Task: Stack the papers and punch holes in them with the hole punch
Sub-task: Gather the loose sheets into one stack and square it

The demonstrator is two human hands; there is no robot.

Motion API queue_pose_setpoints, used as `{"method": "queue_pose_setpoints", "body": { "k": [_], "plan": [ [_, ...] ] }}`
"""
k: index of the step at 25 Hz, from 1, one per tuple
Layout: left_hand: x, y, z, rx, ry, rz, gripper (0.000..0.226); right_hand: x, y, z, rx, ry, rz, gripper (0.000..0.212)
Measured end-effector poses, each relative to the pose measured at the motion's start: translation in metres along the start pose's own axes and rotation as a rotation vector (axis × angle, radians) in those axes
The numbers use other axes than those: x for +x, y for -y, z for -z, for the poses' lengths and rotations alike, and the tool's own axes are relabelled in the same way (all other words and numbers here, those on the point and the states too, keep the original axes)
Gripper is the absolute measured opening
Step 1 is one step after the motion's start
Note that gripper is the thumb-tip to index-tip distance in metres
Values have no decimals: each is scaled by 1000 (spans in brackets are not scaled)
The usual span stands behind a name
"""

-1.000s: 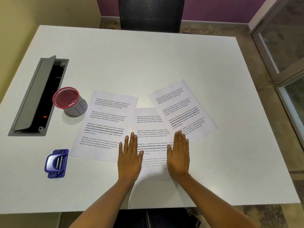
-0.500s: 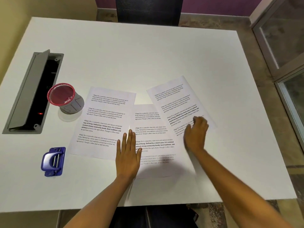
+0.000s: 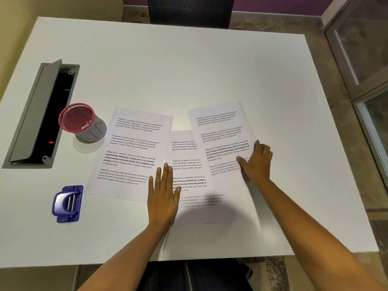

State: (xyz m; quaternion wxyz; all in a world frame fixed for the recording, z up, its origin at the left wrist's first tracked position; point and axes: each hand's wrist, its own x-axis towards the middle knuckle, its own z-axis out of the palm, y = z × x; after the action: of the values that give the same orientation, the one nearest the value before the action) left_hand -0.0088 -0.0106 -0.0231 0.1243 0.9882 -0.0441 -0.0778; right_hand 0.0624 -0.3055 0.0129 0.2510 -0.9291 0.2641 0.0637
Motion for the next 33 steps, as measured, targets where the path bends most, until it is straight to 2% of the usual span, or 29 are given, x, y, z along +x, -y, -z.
{"method": "queue_pose_setpoints", "body": {
  "k": [8, 11, 13, 17, 21, 25, 31, 33],
  "plan": [
    [0, 2, 0, -15, -2, -9, 63, -92, 19, -32, 65, 8, 5, 95],
    [0, 2, 0, -32, -1, -1, 65, -101, 32, -32, 91, -9, -285, 108],
    [1, 1, 1, -36, 7, 5, 66, -97, 43, -28, 71, -6, -431, 109],
    [0, 0, 2, -42, 15, 6, 66, -92, 62, -23, -22, 50, -464, 87],
    [-1, -1, 4, -49, 18, 6, 68, -98, 72, -21, 14, 110, -441, 70],
    [-1, 0, 4, -47, 22, -1, 68, -102, 72, -14, 253, 121, -420, 69],
    [-1, 0, 4, -49, 26, 4, 66, -101, 68, -6, 500, 200, -586, 51],
    [-1, 0, 5, -58, 30, 3, 65, -101, 65, -5, 601, 225, -590, 44]
  ]
}}
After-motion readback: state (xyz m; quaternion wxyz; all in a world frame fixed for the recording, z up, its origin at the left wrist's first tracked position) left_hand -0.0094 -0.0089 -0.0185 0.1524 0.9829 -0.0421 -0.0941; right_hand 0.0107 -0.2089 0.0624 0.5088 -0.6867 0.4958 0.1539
